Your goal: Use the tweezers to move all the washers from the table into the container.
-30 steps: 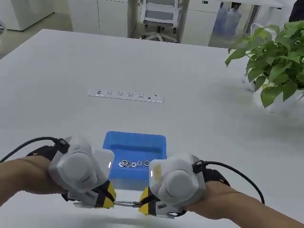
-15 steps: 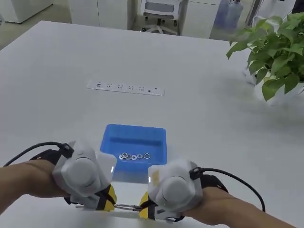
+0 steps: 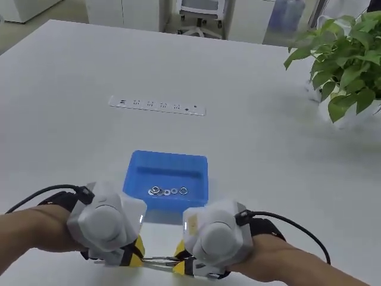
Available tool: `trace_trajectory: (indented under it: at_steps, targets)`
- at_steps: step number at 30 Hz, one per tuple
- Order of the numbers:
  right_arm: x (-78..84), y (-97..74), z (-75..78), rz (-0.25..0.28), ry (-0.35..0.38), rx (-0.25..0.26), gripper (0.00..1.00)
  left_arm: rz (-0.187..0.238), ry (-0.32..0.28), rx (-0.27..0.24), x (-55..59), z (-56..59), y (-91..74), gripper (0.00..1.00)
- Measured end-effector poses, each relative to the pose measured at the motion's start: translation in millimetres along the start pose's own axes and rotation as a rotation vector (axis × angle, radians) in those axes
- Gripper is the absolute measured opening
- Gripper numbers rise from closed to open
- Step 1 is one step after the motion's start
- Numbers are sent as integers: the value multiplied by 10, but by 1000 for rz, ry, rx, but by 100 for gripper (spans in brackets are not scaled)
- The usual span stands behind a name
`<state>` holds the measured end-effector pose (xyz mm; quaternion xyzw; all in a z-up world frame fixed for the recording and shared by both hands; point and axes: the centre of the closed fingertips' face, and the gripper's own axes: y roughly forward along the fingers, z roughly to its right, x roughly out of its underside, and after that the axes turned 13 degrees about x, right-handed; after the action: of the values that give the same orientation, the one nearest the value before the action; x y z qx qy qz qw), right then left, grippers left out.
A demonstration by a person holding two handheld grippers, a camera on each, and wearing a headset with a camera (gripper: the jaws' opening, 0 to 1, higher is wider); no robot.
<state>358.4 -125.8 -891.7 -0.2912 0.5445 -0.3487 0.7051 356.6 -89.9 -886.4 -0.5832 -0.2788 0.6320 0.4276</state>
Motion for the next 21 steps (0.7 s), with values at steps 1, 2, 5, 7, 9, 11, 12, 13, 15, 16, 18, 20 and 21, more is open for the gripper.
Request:
trace_trajectory:
  at_steps: [1, 2, 5, 7, 9, 11, 12, 13, 15, 16, 18, 20, 21]
  targets:
    - [5, -2, 0, -2, 1, 0, 11, 1, 0, -1, 0, 0, 2, 7]
    - [12, -7, -8, -6, 6, -5, 11, -2, 2, 0, 6, 0, 6, 7]
    - [26, -19, -12, -14, 6, -6, 11, -26, 5, 9, 55, 20, 28, 7]
    - [35, -26, -14, -16, 5, -5, 11, -21, -3, 9, 52, 26, 21, 7]
    - [41, -31, -11, -14, 15, -5, 11, -19, 1, 9, 49, 23, 22, 7]
    - [39, -30, -18, -15, 21, -9, 12, -18, 0, 10, 49, 24, 24, 7]
    - [39, -28, -18, -16, 20, -9, 12, -18, -1, 11, 49, 24, 24, 7]
    - [39, -26, -18, -18, 16, -10, 12, -16, -5, 15, 48, 28, 25, 7]
    - [34, -20, -17, -16, 16, -9, 12, -16, -8, 20, 50, 36, 27, 9]
    - [31, -17, -16, -15, 17, -9, 12, -17, -7, 19, 51, 37, 28, 9]
    - [22, -15, -19, -16, 20, -10, 12, -18, -8, 20, 54, 44, 30, 10]
    - [19, -12, -22, -17, 14, -12, 12, -17, -7, 20, 54, 45, 30, 10]
    - [19, -12, -23, -18, 14, -13, 12, -17, -7, 21, 55, 45, 30, 10]
